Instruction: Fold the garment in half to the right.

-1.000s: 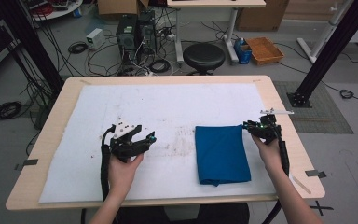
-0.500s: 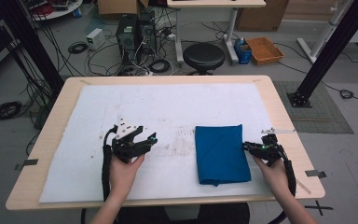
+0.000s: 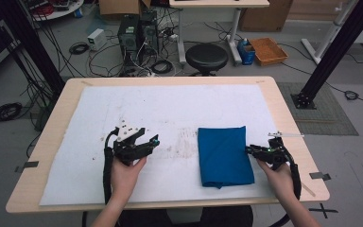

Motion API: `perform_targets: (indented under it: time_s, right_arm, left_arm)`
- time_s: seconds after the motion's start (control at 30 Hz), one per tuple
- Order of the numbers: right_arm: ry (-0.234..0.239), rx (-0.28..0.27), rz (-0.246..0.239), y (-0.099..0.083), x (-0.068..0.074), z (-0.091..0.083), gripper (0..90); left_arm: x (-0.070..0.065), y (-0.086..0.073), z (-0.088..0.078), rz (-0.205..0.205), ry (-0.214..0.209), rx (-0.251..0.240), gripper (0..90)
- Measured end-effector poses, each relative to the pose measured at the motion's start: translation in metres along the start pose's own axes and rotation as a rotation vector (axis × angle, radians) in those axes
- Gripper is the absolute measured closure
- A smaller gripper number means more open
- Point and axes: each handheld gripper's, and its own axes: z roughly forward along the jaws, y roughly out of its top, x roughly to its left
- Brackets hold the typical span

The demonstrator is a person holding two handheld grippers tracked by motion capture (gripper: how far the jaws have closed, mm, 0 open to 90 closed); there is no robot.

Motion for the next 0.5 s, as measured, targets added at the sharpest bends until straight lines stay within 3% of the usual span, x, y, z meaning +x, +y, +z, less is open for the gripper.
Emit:
perform_targets:
  time_s: [0.13, 0.5]
  right_arm:
    - [0.013, 0.023, -0.039, -0.001, 0.004, 0.003, 90.0]
    - [-0.027, 0.021, -0.052, -0.004, 0.002, -0.008, 90.0]
  left_arm:
    - [0.001, 0.0, 0.0, 0.001, 0.0, 0.002, 41.1]
    - [0.0, 0.0, 0.0, 0.0, 0.0, 0.001, 41.1]
